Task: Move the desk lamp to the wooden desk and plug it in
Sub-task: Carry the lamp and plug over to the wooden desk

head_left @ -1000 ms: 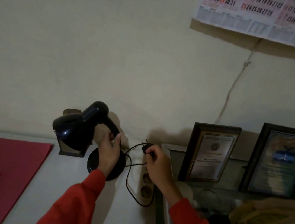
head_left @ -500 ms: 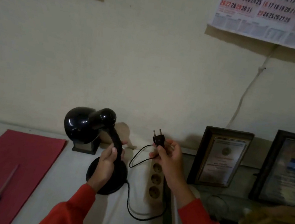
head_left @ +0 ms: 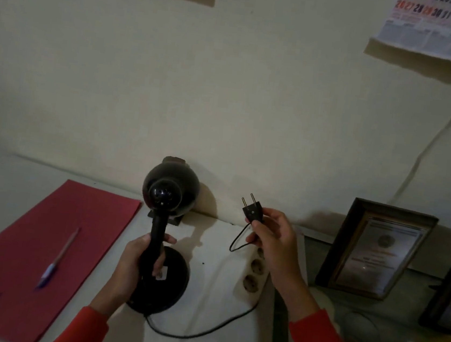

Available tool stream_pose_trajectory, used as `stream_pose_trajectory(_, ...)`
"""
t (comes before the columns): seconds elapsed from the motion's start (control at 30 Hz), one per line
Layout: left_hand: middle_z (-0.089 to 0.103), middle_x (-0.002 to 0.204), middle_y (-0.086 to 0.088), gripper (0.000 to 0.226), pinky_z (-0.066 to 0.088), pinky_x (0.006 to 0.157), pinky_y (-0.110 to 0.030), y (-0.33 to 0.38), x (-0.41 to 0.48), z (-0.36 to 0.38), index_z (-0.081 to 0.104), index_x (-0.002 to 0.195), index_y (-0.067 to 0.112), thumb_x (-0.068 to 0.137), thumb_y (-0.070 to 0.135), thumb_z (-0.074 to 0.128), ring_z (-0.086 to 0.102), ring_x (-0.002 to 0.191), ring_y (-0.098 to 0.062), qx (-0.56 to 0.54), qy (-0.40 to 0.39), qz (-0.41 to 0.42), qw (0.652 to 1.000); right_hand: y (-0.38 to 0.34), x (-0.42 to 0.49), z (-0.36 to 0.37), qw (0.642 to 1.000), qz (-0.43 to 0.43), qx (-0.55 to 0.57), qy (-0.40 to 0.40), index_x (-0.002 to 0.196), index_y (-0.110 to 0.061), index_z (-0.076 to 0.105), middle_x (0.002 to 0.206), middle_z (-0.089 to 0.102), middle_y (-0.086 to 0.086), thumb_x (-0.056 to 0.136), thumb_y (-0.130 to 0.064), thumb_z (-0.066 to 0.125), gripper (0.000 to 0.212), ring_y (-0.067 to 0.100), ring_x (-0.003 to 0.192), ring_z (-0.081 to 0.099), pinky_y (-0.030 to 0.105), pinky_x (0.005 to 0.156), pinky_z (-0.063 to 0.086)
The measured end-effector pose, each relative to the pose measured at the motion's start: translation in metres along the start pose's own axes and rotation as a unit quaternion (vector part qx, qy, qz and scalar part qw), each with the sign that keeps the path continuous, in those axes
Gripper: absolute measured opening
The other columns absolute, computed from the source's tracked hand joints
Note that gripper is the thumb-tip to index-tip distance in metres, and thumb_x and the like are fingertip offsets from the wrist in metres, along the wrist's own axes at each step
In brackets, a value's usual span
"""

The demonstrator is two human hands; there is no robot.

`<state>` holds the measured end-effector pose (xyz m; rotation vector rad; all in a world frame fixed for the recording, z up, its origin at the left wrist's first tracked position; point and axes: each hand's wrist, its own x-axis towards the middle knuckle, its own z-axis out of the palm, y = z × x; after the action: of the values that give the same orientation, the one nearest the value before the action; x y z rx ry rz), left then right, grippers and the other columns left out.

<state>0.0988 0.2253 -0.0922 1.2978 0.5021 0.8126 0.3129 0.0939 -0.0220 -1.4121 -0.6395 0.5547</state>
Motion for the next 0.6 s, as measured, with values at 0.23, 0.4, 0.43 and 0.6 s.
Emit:
stream_pose_trajectory(0.23, 0.052, 0.106, 0.016, 0.063, 0.047, 0.076, -0.017, 0.025, -0.007, 0.035, 0.038, 0.119, 0.04, 0.066, 0.056, 0.068, 0.055, 0.096, 0.005, 0.242, 0.237, 0.114, 0.934, 0.0, -0.008, 0.004, 1.0, -0.011, -0.012, 0.0, 0.091, -0.026, 0.064, 0.087, 0.069, 0.003, 0.084, -0.001, 0.061, 0.026, 0.007, 0.051, 0.062, 0.015, 0.052, 0.051)
stream_pose_trajectory(0.4, 0.04, 0.133, -0.003, 0.079, 0.043, 0.103, -0.034, 0.036, 0.015, 0.059, 0.038, 0.135, 0.023, 0.068, 0.042, 0.077, 0.044, 0.123, -0.017, 0.249, 0.288, 0.172, 0.909, 0.004, -0.01, 0.004, 1.0, -0.011, -0.019, 0.001, 0.094, -0.028, 0.064, 0.09, 0.069, 0.003, 0.085, -0.002, 0.061, 0.028, 0.008, 0.056, 0.065, 0.017, 0.056, 0.053)
stream_pose_trajectory(0.43, 0.041, 0.137, -0.005, 0.078, 0.043, 0.104, -0.038, 0.037, 0.017, 0.062, 0.038, 0.135, 0.023, 0.069, 0.042, 0.076, 0.043, 0.126, -0.019, 0.251, 0.296, 0.176, 0.905, 0.004, -0.01, 0.003, 1.0, -0.01, -0.017, 0.002, 0.099, -0.026, 0.065, 0.09, 0.07, 0.003, 0.086, -0.002, 0.06, 0.027, 0.008, 0.058, 0.067, 0.017, 0.057, 0.054)
stream_pose_trajectory(0.6, 0.051, 0.135, -0.003, 0.071, 0.042, 0.097, -0.034, 0.042, 0.029, 0.061, 0.043, 0.129, 0.026, 0.07, 0.043, 0.077, 0.047, 0.124, -0.021, 0.288, 0.321, 0.18, 0.884, -0.029, 0.005, 0.004, 0.998, -0.055, -0.011, -0.016, 0.111, -0.012, 0.063, 0.095, 0.07, 0.007, 0.09, -0.002, 0.056, 0.023, 0.012, 0.071, 0.072, 0.023, 0.069, 0.06)
